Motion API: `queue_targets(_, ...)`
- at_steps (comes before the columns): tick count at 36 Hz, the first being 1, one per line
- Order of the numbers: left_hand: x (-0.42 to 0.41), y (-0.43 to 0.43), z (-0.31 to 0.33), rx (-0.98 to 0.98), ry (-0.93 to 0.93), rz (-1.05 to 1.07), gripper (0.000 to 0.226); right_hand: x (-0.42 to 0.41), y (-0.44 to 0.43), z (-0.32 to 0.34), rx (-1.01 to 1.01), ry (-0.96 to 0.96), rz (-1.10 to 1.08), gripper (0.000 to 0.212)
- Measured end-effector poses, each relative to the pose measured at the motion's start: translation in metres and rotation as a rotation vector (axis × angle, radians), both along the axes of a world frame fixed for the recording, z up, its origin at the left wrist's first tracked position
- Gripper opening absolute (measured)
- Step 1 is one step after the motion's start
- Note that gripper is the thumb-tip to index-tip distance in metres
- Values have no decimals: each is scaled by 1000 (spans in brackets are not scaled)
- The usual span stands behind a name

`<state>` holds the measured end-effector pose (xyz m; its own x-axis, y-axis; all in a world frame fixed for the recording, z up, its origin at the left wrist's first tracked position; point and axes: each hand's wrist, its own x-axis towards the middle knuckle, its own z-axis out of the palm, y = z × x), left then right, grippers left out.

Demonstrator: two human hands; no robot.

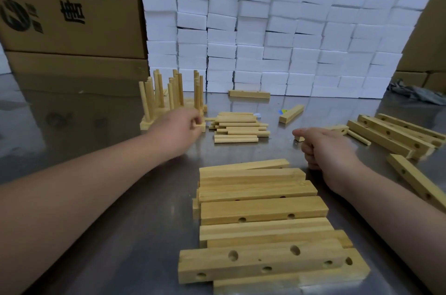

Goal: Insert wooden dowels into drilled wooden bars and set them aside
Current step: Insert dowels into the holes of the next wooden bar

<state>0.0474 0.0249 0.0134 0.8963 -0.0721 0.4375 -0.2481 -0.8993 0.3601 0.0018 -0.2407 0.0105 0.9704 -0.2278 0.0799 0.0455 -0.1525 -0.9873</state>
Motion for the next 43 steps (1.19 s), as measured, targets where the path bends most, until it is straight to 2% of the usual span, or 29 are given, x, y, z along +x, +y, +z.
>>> queue_targets(3, 3, -19, 3, -18, 19, -151, 21, 0, -1, -1, 4, -6, -3, 15)
queue_targets(6, 7, -28, -2, -17, 76, -183, 30, 1, -1, -1, 5, -6, -11, 18)
queue_targets(9, 10, -29, -11, -35, 107, -191, 30, 2, -2, -1, 15, -12, -10, 16)
queue_targets(16, 12, -27, -12, 16, 129, -190, 14, 2, -2, -2, 4, -18, -11, 16)
queue_targets(25, 12, -26, -12, 27, 141, -227, 22, -2, 3, -4, -110, -68, -28, 14)
queue_targets(29, 11, -26, -12, 6, 111, -206, 15, -11, 5, 4, -128, -130, 88, 17)
queue_targets(33, 12, -26, -14, -12, 99, -193, 9, -21, 3, 18, -270, -187, 284, 24)
queue_targets(37, 11, -26, -15, -32, 107, -197, 9, -27, 8, 16, -427, -52, 484, 27)
queue_targets(39, 11, -26, -15, -43, 115, -199, 7, -28, 12, 13, -479, 38, 504, 30)
queue_targets(43, 11, -25, -15, -46, 116, -193, 6, -26, 15, 14, -471, 54, 484, 31)
